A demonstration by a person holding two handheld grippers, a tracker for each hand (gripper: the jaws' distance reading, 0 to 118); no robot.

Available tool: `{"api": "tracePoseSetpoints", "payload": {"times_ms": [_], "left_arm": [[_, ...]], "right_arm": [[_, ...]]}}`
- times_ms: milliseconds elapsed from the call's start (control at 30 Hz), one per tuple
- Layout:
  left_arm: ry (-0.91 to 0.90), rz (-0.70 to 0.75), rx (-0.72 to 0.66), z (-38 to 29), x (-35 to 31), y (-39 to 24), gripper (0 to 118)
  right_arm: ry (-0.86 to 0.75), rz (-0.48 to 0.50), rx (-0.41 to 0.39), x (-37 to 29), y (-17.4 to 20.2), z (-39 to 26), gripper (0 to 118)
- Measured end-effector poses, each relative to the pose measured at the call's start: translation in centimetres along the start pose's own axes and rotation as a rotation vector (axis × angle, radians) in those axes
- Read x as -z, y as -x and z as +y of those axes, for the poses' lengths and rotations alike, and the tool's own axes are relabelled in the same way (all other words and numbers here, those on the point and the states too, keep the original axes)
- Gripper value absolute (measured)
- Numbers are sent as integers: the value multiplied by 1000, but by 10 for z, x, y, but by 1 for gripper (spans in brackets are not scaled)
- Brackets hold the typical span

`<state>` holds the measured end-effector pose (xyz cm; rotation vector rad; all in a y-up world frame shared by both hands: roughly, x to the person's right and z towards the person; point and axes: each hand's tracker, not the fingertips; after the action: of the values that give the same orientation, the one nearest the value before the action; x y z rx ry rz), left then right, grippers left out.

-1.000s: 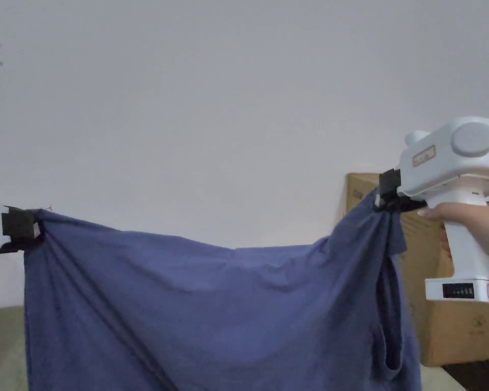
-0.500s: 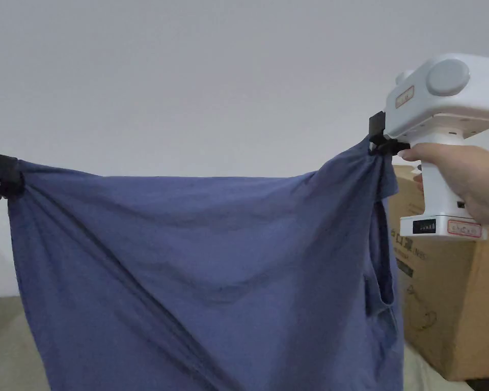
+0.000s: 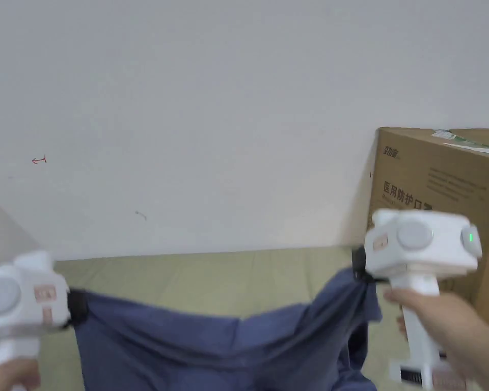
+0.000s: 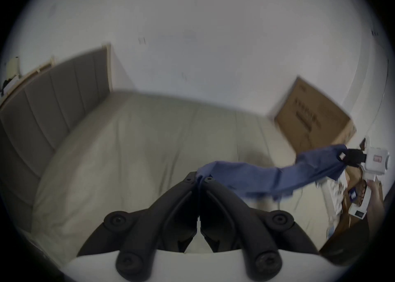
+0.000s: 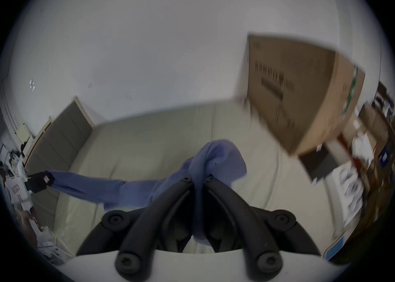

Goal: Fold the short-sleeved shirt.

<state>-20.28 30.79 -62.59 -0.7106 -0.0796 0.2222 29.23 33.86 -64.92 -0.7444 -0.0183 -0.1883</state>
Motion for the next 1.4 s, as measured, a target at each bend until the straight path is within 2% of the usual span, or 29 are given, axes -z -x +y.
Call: {"api": "tracePoseSetpoints", "payload": {"times_ms": [67, 100, 167, 233, 367, 433, 533, 633, 800, 900, 933, 967, 1000, 1033, 1067, 1100, 1267, 1333, 1400], "left_arm": [[70, -38, 48, -51, 5, -4, 0], [102, -84, 55, -78, 2, -5, 0], [154, -132, 61, -121, -9, -6, 0], [178, -151, 52, -162, -27, 7, 0], [156, -171, -3, -211, -80, 26, 0], [121, -161, 21, -220, -115, 32, 0], [41, -159, 44, -226, -166, 36, 0], [17, -163, 14, -229, -197, 36, 0], [109, -132, -15, -233, -166, 38, 0], [204, -115, -62, -241, -124, 42, 0], [216, -125, -106, -243, -114, 46, 0], [234, -129, -146, -245, -104, 49, 6], [256, -125, -187, -249, -96, 51, 36], [287, -133, -222, -252, -88, 54, 76], [310, -146, -243, -255, -84, 56, 105], [290, -153, -270, -259, -85, 58, 116], [289, -197, -288, -258, -106, 58, 114], [248, -195, -276, -250, -126, 55, 114], [148, -190, -254, -239, -153, 50, 114]], "right_arm": [[78, 9, -10, 9, -12, -52, 3], [107, 10, -48, 12, -22, -78, 3], [105, 29, -54, -3, -38, -125, 3], [126, 77, 43, -34, -59, -174, 3], [81, 44, 111, -106, -89, -243, 3], [53, 57, 186, -143, -100, -263, 3], [42, 88, 230, -188, -106, -279, 3], [49, 103, 219, -213, -104, -285, 3], [158, 89, 197, -174, -102, -287, 3], [277, 61, 317, -119, -115, -289, 3], [309, 94, 370, -104, -120, -291, 5], [330, 107, 419, -93, -124, -293, 19], [364, 110, 477, -83, -127, -295, 64], [403, 96, 501, -77, -129, -299, 95], [390, 85, 511, -78, -129, -301, 107], [379, 81, 508, -79, -128, -300, 107], [390, 94, 457, -103, -116, -296, 107], [351, 137, 498, -126, -110, -290, 107], [218, 186, 543, -155, -101, -284, 107]]}}
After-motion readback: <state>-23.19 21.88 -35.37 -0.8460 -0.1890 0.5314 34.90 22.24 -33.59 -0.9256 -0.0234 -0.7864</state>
